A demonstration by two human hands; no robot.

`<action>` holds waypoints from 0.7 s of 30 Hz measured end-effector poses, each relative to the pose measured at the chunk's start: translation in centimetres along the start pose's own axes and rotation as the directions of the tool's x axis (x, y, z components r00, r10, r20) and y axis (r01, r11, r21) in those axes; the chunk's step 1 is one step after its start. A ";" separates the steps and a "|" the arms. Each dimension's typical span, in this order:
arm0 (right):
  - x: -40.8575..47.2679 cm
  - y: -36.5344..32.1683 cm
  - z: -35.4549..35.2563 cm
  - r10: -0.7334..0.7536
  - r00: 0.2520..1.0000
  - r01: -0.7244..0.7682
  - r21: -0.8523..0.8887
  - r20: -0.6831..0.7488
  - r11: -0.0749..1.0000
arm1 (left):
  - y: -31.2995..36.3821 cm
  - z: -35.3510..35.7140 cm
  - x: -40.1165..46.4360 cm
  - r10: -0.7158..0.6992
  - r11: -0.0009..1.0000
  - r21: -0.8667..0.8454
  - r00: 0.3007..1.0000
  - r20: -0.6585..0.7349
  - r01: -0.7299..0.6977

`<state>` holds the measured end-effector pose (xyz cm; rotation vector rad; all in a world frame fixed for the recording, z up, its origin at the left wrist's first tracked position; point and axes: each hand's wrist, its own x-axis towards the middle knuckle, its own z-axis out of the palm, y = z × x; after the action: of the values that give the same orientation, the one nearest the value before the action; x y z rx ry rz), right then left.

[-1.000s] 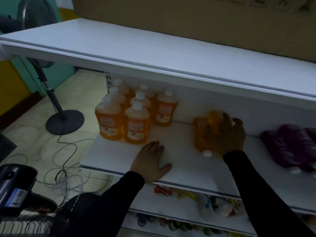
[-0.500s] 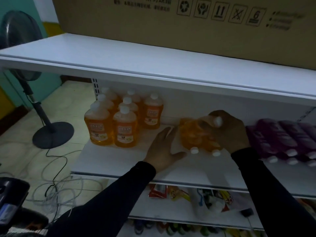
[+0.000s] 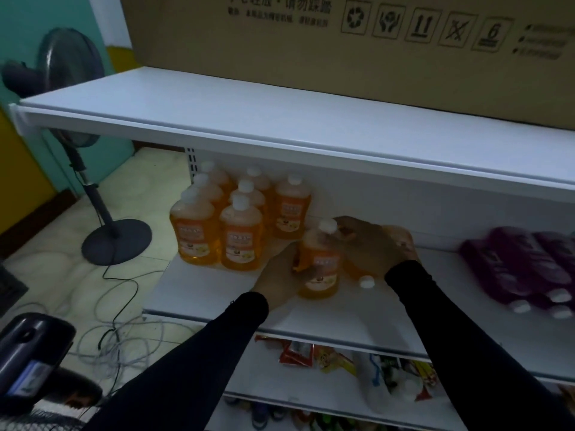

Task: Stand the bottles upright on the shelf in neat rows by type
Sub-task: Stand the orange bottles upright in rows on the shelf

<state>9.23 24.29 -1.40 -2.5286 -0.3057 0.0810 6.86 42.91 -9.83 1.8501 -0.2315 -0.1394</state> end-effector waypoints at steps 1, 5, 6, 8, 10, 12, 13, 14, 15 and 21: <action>0.1 0.4 0.3 -0.037 0.997 0.038 -0.010 0.066 0.999 | -0.2 -0.3 0.0 -0.005 1.000 0.007 1.000 0.005 0.005; 0.2 2.2 2.6 -0.115 0.993 0.116 -0.046 0.028 0.992 | -0.7 -1.4 -0.8 0.048 0.973 0.222 0.996 0.076 -0.063; 0.5 2.4 3.0 -0.108 0.994 0.108 -0.026 0.003 0.994 | -1.3 -1.7 -1.2 0.061 0.932 0.350 0.994 0.086 -0.088; 1.2 2.5 3.5 -0.092 0.996 0.092 0.027 -0.017 0.995 | -3.2 -2.1 -2.4 0.039 0.751 0.654 0.994 0.098 -0.093; 2.2 2.2 4.0 -0.076 0.996 0.080 0.114 -0.038 0.990 | -4.8 -2.3 -3.7 0.000 0.592 0.803 0.996 0.095 -0.076; 3.3 1.9 4.8 -0.094 0.992 0.104 0.114 -0.087 0.988 | -5.8 -2.2 -4.4 0.014 0.545 0.834 0.996 0.093 -0.085; 3.9 1.7 5.3 -0.098 0.989 0.108 0.086 -0.113 0.990 | -6.0 -2.1 -4.4 0.028 0.533 0.841 0.995 0.093 -0.094; 4.5 1.4 5.8 -0.092 0.987 0.103 0.071 -0.135 0.992 | -6.2 -2.1 -4.3 0.039 0.525 0.845 0.995 0.094 -0.101; 5.0 1.2 6.2 -0.084 0.985 0.095 0.070 -0.152 0.993 | -6.2 -2.1 -4.2 0.044 0.522 0.847 0.995 0.095 -0.104; 6.7 0.6 8.4 -0.103 0.965 0.130 0.097 -0.241 0.987 | -6.5 -2.3 -4.2 0.065 0.514 0.851 0.994 0.091 -0.111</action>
<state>14.82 29.99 -8.63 -2.3727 -0.3431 -0.2406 3.83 47.76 -15.49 2.8446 -0.4963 0.0230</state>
